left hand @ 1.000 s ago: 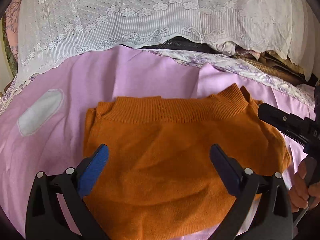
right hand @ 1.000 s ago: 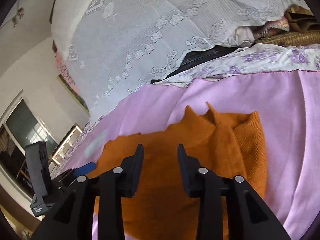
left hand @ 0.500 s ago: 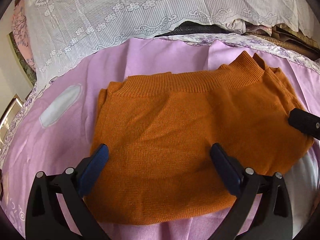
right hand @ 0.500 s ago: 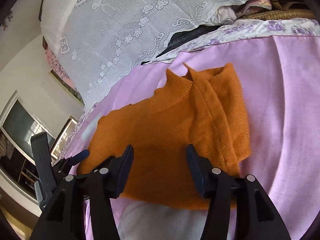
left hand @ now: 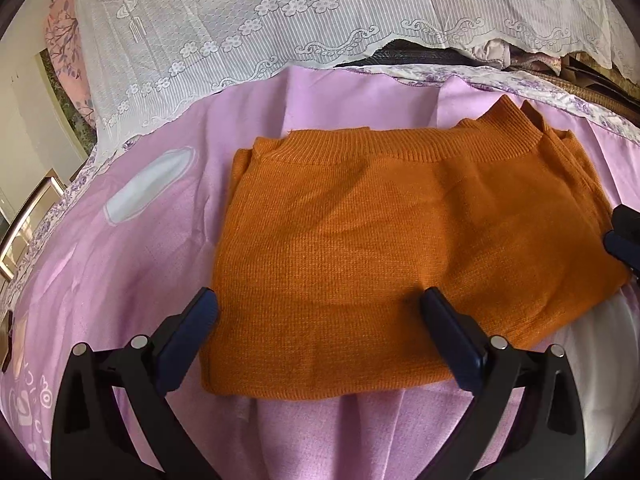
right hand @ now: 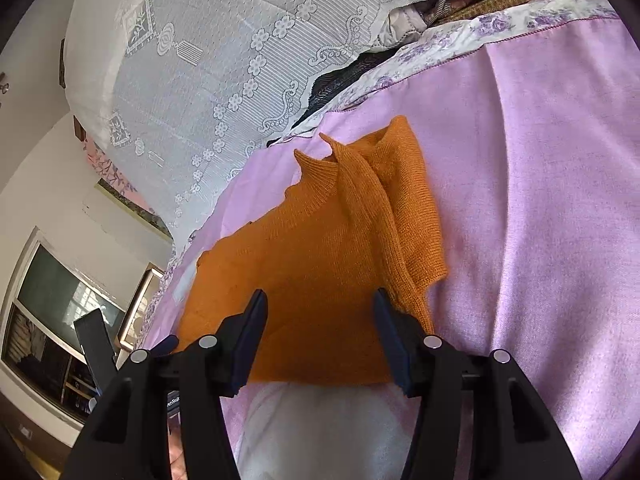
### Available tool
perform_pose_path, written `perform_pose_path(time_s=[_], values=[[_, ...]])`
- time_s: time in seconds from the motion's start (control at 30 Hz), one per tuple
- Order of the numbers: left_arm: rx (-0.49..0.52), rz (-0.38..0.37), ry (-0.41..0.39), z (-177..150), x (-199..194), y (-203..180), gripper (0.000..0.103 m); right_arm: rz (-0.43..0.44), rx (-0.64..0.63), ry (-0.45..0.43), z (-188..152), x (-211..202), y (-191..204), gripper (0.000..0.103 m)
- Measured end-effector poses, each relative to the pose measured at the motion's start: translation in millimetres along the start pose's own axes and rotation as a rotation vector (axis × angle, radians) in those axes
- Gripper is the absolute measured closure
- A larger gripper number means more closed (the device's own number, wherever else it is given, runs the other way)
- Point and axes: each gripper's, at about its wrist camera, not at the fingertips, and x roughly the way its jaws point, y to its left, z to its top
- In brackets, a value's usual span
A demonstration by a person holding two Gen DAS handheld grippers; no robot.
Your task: Fold small clothes
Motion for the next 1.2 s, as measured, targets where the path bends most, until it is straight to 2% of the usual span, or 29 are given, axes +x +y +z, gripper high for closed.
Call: perform_pose_path(time_s=[0.23,0.33,0.57,0.77,0.9,0.97,1.07,1.13,1.17,1.2], values=[[-0.038,0.039,-0.027,-2,-11,8,0.004,-0.053,-0.030,-0.095,-1,-18,10,0.044],[-0.049,0.053,-0.052,2,-14,10,0.004,-0.020,-0.059,-0.120,1,-21,20,0.044],[-0.111,0.033,-0.134,24,-13,20,0.004,0.044,-0.095,-0.088,17,6,45,0.043],[-0.152,-0.014,-0.090,41,9,23,0.004,0.085,-0.092,-0.041,33,45,57,0.038],[-0.131,0.020,-0.042,47,27,15,0.004,0.054,-0.088,0.018,39,70,50,0.035],[-0.124,0.025,0.015,47,41,14,0.004,0.037,-0.060,0.047,41,78,39,0.037],[-0.176,-0.008,0.036,45,46,23,0.004,0.042,-0.041,0.028,44,72,33,0.039],[-0.200,-0.030,0.049,44,48,28,0.004,-0.005,-0.052,-0.011,43,65,31,0.041],[-0.209,-0.035,0.050,43,48,29,0.004,-0.043,-0.057,-0.031,43,62,30,0.040],[-0.217,-0.037,0.050,42,48,30,0.004,-0.115,-0.056,-0.060,43,57,27,0.034]])
